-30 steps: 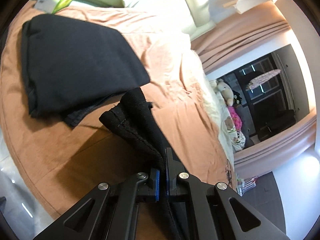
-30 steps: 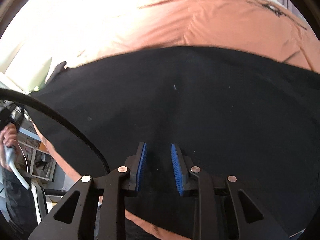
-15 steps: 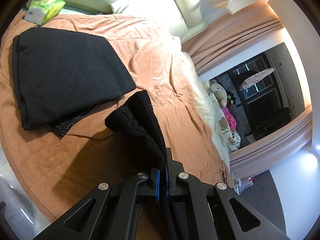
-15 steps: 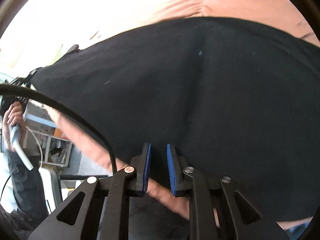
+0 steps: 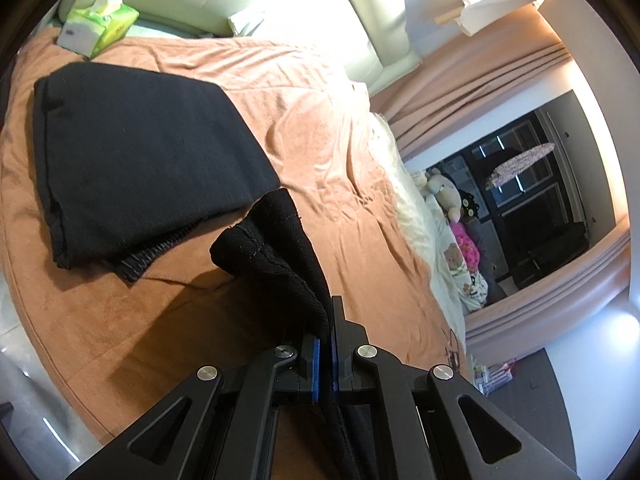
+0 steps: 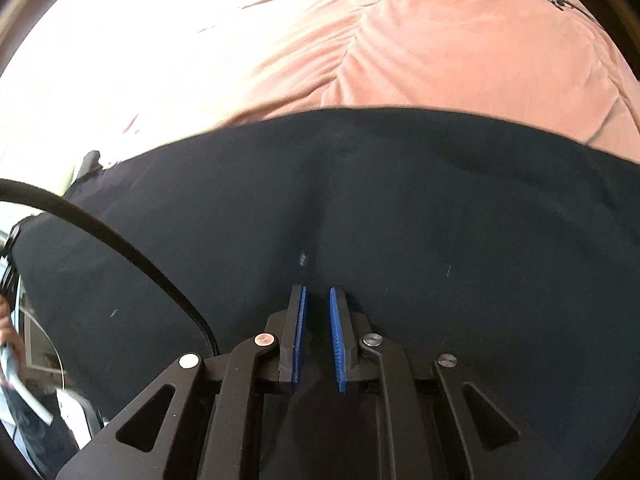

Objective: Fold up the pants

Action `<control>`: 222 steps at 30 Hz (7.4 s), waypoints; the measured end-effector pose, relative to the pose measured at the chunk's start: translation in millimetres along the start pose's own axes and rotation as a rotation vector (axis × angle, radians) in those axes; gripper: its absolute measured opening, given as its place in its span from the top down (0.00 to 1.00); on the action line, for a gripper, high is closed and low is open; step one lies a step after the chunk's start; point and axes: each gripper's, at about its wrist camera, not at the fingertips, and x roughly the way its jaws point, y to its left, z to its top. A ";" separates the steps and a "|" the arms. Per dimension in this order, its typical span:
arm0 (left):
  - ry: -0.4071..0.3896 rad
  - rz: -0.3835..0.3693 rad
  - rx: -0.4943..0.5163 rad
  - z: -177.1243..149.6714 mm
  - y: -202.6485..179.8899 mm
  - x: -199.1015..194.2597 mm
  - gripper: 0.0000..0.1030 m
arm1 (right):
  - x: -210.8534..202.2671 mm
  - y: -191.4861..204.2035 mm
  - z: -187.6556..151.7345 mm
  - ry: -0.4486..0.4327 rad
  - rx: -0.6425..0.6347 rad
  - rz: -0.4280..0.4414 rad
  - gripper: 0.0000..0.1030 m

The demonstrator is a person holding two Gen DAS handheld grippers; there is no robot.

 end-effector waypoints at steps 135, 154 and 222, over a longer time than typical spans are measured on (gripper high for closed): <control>1.023 -0.386 1.033 -591.7 -388.3 98.2 0.23 | -328.2 -273.9 -374.1 -0.502 0.675 0.034 0.40; 0.744 -0.214 0.989 -401.9 -307.9 93.1 0.22 | -317.3 -217.2 -319.5 -0.485 0.458 -0.001 0.40; 0.530 0.086 0.651 -241.7 -84.0 65.8 0.20 | -268.0 -96.9 -55.0 -0.317 -0.168 -0.297 0.93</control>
